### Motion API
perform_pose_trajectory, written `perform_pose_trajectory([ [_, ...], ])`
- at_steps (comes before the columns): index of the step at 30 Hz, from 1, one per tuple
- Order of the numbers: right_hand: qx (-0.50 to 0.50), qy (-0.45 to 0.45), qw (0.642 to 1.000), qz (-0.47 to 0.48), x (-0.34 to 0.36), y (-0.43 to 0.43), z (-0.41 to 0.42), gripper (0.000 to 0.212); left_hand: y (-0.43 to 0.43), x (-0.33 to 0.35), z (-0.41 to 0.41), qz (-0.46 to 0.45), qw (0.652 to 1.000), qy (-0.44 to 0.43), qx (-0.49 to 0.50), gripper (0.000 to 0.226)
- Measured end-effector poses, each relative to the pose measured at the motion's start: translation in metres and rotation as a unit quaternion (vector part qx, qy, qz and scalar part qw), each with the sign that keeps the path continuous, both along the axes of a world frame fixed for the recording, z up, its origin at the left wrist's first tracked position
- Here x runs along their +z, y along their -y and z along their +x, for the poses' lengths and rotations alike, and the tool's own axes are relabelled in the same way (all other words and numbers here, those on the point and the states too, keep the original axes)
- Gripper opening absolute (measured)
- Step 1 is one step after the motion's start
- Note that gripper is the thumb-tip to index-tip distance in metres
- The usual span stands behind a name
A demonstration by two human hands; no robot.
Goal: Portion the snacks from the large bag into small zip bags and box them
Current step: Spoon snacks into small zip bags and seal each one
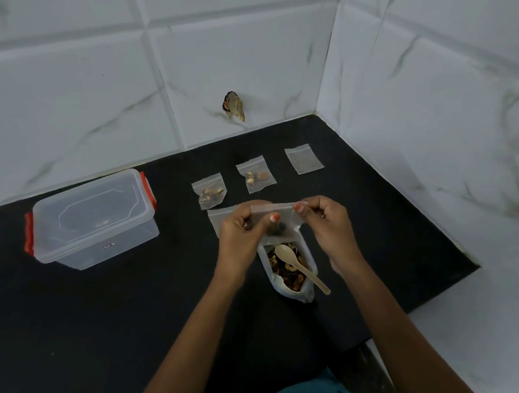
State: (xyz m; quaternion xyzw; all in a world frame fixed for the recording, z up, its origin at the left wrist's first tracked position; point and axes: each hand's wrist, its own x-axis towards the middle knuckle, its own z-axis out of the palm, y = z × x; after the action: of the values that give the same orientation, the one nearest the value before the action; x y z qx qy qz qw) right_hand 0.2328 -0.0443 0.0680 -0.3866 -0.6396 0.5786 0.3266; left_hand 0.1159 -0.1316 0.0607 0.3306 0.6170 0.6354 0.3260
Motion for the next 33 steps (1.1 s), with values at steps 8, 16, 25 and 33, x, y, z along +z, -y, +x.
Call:
perform_pose_trajectory([
  [8,-0.012,-0.018,0.998,-0.057,-0.012,-0.030,-0.018,0.010,-0.020,-0.012,-0.013,-0.052,0.998,0.001,-0.041,0.037],
  [16,0.061,-0.008,0.997,-0.043,-0.035,-0.071,-0.041,0.044,-0.070,-0.036,-0.027,-0.084,0.994,-0.023,0.072,0.031],
  [25,-0.004,0.123,0.992,-0.007,-0.088,-0.115,-0.071,0.019,-0.120,-0.079,-0.047,-0.218,0.966,-0.138,0.035,0.023],
  [33,0.040,0.208,0.975,0.063,-0.118,-0.121,-0.068,0.023,-0.127,-0.099,-0.044,-0.327,0.921,-0.213,-0.012,0.031],
])
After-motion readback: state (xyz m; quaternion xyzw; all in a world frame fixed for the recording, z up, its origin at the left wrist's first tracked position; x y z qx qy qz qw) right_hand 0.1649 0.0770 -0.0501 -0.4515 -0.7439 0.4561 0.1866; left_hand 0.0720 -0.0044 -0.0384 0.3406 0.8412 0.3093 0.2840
